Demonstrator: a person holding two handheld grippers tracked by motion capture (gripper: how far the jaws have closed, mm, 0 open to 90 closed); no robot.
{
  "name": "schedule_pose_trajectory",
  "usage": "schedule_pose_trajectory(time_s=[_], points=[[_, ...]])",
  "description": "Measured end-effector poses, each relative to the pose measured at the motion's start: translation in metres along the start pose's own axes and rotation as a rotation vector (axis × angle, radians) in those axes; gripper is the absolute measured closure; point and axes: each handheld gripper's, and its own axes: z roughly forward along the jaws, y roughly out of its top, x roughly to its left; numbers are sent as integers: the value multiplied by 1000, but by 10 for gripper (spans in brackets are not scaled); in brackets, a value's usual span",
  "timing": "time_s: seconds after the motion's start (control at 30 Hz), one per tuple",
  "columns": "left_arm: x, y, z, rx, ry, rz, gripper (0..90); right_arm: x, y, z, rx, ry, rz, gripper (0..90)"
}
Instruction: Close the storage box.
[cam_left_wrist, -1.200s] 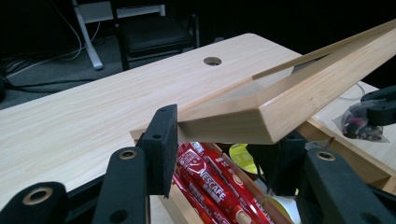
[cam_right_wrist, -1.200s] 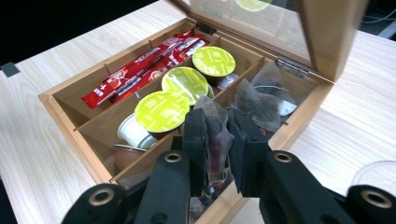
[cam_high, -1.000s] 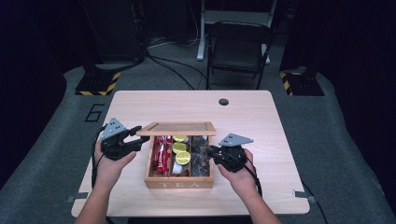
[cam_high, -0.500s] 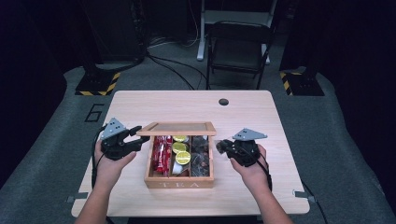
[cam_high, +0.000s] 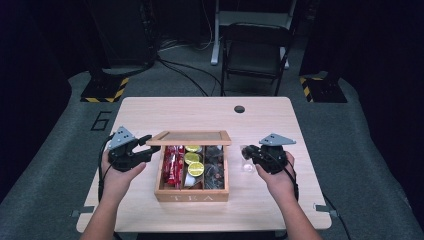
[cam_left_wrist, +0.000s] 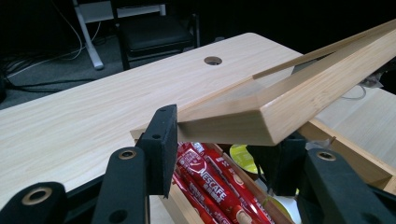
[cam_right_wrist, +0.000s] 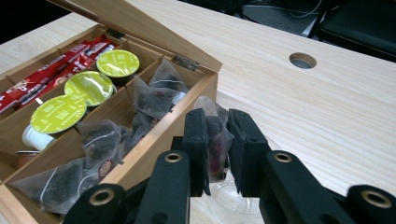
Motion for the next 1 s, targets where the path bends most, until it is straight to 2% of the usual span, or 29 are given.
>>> schedule_pose_trajectory(time_s=[0.1, 0.43, 1.0], points=[[0, 0, 0, 0, 0, 1, 526, -3, -1, 0, 5, -14, 13, 777], [0, 0, 0, 1, -2, -1, 525, -11, -2, 4, 21, -47, 3, 777], [0, -1, 1, 2, -1, 0, 522, -19, -15, 20, 61, -72, 20, 777]])
